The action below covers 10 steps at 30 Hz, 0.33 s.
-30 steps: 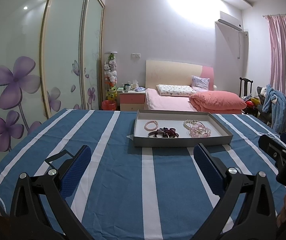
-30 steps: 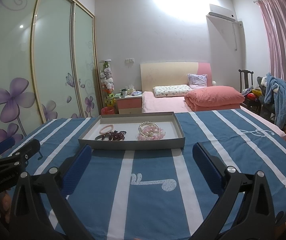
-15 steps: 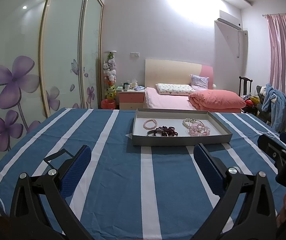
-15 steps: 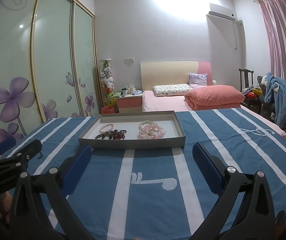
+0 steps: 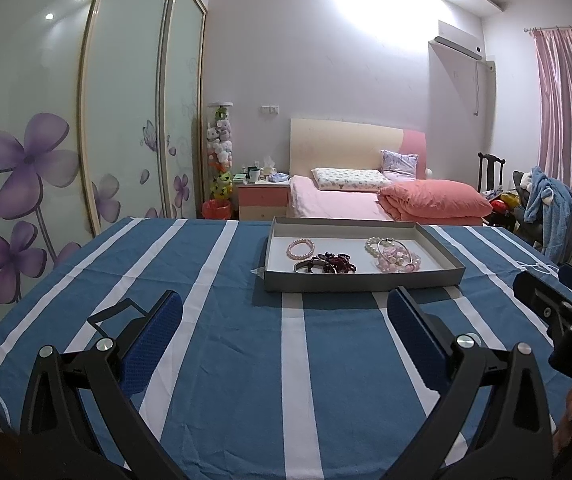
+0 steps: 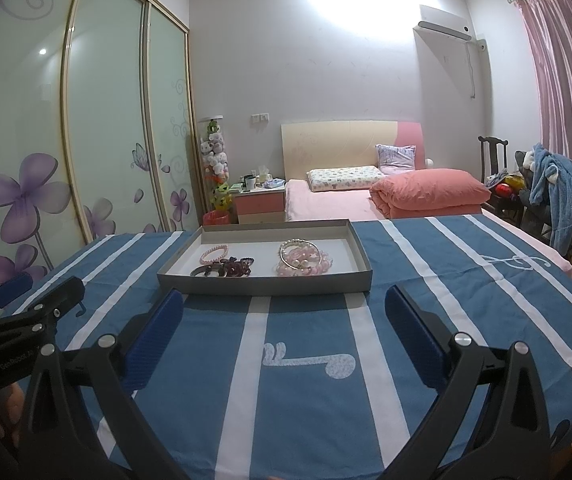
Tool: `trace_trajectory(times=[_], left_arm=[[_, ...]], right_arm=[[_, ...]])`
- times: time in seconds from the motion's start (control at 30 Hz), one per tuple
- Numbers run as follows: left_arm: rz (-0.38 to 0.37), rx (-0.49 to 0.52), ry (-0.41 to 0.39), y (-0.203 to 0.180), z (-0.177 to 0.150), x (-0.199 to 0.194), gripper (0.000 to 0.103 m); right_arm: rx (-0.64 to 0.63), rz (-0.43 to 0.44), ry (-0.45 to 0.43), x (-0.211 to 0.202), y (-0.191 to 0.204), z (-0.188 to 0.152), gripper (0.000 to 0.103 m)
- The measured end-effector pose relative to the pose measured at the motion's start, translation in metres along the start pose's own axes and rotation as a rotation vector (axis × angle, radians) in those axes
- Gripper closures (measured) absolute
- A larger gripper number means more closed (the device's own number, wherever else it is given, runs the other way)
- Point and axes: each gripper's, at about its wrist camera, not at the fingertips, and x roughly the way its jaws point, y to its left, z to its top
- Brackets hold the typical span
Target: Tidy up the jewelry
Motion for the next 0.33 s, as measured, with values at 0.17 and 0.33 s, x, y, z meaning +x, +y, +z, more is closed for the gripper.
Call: trace_trajectory(times=[0.17,0.33], left_arm=[[-0.003,-0.004,0.007,0.0009,-0.0006,-0.0001,0.002],[-0.005,-0.007,0.011,0.0019,-0.0001,0.0011,0.002]], right_arm=[[0.001,0.000,0.000,-0.0005,0.0003,-0.0004,0.004],[0.000,0.000,0.000,-0.0001,0.0008,-0.0019,0.004]])
